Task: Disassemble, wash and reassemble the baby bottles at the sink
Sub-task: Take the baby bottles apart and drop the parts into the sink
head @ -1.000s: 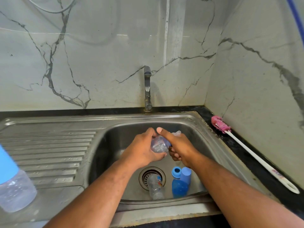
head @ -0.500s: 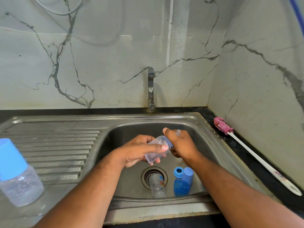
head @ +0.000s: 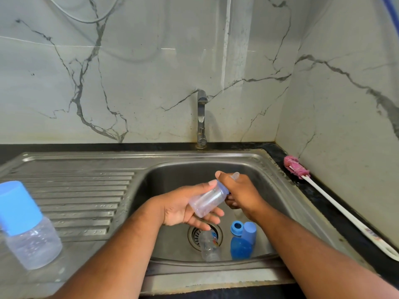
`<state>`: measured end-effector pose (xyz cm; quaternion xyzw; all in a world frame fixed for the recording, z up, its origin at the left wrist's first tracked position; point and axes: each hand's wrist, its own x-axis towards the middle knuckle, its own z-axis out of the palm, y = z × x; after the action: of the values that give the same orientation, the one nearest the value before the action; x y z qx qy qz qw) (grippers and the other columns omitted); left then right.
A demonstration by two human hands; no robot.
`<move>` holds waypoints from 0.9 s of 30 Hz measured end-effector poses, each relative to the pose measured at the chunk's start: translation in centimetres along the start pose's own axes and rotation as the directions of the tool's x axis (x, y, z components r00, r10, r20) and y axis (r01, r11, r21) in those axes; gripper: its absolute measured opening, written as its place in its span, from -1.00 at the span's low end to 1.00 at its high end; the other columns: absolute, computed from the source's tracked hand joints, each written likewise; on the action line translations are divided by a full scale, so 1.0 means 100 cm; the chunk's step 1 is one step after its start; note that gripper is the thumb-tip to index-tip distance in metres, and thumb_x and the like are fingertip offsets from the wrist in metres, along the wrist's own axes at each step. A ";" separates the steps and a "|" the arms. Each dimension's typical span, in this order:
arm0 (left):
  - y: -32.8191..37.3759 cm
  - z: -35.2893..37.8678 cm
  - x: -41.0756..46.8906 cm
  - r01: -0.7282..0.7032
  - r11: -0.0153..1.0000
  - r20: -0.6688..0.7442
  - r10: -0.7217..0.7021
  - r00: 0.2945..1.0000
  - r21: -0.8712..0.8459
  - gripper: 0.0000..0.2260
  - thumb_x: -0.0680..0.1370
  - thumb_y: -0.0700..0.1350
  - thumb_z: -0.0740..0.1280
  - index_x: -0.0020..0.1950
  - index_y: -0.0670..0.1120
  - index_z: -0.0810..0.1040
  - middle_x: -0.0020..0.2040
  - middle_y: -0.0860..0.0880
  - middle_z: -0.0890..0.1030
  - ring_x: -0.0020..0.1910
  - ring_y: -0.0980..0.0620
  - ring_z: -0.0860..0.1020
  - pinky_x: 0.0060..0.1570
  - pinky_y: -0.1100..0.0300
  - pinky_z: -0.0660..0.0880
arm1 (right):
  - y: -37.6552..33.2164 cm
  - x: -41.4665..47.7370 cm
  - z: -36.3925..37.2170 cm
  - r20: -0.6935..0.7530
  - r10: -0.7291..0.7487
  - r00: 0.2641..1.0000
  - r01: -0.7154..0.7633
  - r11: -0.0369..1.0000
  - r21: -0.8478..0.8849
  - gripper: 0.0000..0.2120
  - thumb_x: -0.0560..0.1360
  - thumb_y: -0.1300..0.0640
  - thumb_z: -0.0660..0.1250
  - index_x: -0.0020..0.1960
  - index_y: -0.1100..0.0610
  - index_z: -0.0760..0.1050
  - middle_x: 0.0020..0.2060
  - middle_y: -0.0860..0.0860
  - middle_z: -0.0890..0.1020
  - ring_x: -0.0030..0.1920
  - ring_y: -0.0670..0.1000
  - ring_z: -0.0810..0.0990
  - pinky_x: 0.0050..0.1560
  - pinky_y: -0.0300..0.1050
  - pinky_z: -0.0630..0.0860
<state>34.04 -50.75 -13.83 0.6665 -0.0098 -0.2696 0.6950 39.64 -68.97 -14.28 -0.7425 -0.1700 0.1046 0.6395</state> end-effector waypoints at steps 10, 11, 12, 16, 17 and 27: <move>-0.003 -0.001 0.016 -0.262 0.965 -0.340 0.248 0.907 0.005 -0.62 0.54 -0.16 0.46 0.34 -0.13 0.49 0.24 -0.17 0.60 0.09 -0.06 0.63 -0.08 0.15 0.61 | 0.008 0.012 -0.011 -0.086 0.099 0.991 -0.092 0.993 0.074 -0.62 0.52 -0.19 0.42 -0.17 0.12 0.48 -0.49 0.06 0.40 -0.50 0.00 0.34 -0.46 -0.18 0.27; -0.002 -0.002 0.015 -0.254 0.967 -0.346 0.227 0.910 -0.033 -0.62 0.56 -0.14 0.44 0.35 -0.16 0.49 0.21 -0.18 0.63 0.05 -0.07 0.66 -0.09 0.15 0.61 | 0.008 0.012 -0.011 -0.083 0.082 0.993 -0.076 0.994 0.073 -0.63 0.53 -0.18 0.42 -0.18 0.11 0.47 -0.48 0.07 0.41 -0.50 0.00 0.34 -0.46 -0.18 0.27; -0.001 -0.003 0.015 -0.242 0.968 -0.351 0.206 0.913 -0.062 -0.62 0.57 -0.11 0.42 0.35 -0.19 0.50 0.15 -0.18 0.66 0.00 -0.08 0.67 -0.10 0.14 0.60 | 0.009 0.012 -0.011 -0.084 0.068 0.994 -0.061 0.995 0.073 -0.64 0.54 -0.17 0.42 -0.19 0.10 0.46 -0.49 0.07 0.41 -0.50 0.01 0.34 -0.47 -0.18 0.27; 0.000 0.000 0.014 -0.173 0.980 -0.403 0.119 0.907 -0.100 -0.50 0.64 0.24 0.19 0.25 -0.16 0.59 -0.11 -0.18 0.70 -0.32 0.05 0.58 -0.29 0.19 0.51 | 0.007 0.011 -0.007 -0.056 -0.059 0.997 0.061 0.997 0.038 -0.68 0.54 -0.10 0.44 -0.09 0.15 0.50 -0.44 0.07 0.46 -0.42 0.02 0.41 -0.41 -0.13 0.37; 0.000 0.000 0.014 -0.156 0.984 -0.422 0.109 0.900 -0.080 -0.42 0.62 0.33 0.14 0.22 -0.14 0.61 -0.15 -0.17 0.70 -0.39 0.09 0.51 -0.35 0.22 0.47 | 0.007 0.010 -0.005 -0.043 -0.082 0.996 0.084 0.995 0.044 -0.69 0.54 -0.08 0.45 -0.05 0.16 0.50 -0.42 0.07 0.46 -0.41 0.02 0.42 -0.40 -0.13 0.38; -0.005 -0.004 0.019 -0.287 0.957 -0.380 0.281 0.881 0.043 -0.59 0.49 -0.08 0.51 0.31 0.00 0.49 0.24 -0.15 0.58 0.08 -0.05 0.62 -0.08 0.16 0.60 | 0.013 0.016 -0.014 -0.135 0.034 0.990 -0.030 0.999 0.033 -0.49 0.53 -0.19 0.42 0.05 0.30 0.55 -0.43 0.04 0.48 -0.42 0.00 0.44 -0.44 -0.15 0.39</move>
<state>35.65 -51.07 -15.02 0.6924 0.0304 -0.0297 0.7202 41.77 -69.77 -15.21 -0.7405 -0.1125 0.0667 0.6592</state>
